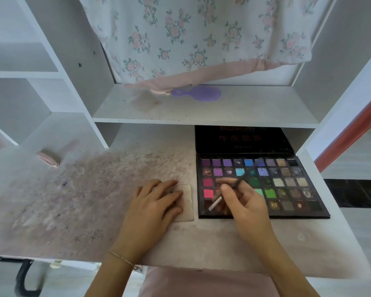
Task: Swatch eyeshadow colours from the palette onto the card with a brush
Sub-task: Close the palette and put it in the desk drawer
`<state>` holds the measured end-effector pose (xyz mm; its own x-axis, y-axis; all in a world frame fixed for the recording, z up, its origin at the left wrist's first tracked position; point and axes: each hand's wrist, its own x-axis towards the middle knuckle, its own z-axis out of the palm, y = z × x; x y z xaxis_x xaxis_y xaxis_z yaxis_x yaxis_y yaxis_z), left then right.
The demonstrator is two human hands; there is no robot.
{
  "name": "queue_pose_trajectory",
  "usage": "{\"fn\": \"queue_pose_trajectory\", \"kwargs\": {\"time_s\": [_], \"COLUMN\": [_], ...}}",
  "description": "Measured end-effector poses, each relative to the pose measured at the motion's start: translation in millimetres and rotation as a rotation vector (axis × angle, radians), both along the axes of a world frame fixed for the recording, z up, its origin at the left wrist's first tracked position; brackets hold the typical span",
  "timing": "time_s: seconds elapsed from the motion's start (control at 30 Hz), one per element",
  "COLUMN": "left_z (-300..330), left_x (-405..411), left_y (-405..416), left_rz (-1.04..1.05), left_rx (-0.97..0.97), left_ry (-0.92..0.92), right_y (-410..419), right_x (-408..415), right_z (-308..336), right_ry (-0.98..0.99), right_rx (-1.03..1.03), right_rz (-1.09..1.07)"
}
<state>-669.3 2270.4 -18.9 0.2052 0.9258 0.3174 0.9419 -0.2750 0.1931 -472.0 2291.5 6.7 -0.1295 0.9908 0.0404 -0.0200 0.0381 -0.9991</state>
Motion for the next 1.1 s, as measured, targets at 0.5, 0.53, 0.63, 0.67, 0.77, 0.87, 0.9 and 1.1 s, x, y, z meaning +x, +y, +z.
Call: {"fn": "queue_pose_trajectory", "kwargs": {"time_s": [0.5, 0.53, 0.63, 0.67, 0.77, 0.87, 0.9, 1.1], "left_z": [-11, -13, -12, -12, -9, 1, 6, 36], "left_x": [-92, -95, -101, -101, -99, -89, -85, -60], "left_y": [36, 37, 40, 41, 44, 44, 44, 46], "left_rz": [0.349, 0.34, 0.316, 0.313, 0.335, 0.353, 0.353, 0.343], "left_rx": [-0.075, -0.084, -0.105, -0.112, -0.103, 0.0, 0.044, 0.287], "left_ry": [-0.091, -0.091, -0.089, -0.093, -0.08, -0.077, -0.081, -0.102], "right_y": [78, 79, 80, 80, 84, 95, 99, 113], "right_x": [-138, -142, -144, -140, -114, -73, -58, 2], "right_z": [-15, -16, -15, -16, -18, -22, -22, -23], "right_ry": [-0.662, -0.667, -0.673, -0.69, -0.839, -1.132, -1.2, -1.414], "right_rx": [0.1, 0.11, 0.191, 0.234, 0.378, 0.456, 0.436, 0.282], "right_rz": [0.167, 0.171, 0.222, 0.23, 0.192, 0.078, 0.045, 0.057]}}
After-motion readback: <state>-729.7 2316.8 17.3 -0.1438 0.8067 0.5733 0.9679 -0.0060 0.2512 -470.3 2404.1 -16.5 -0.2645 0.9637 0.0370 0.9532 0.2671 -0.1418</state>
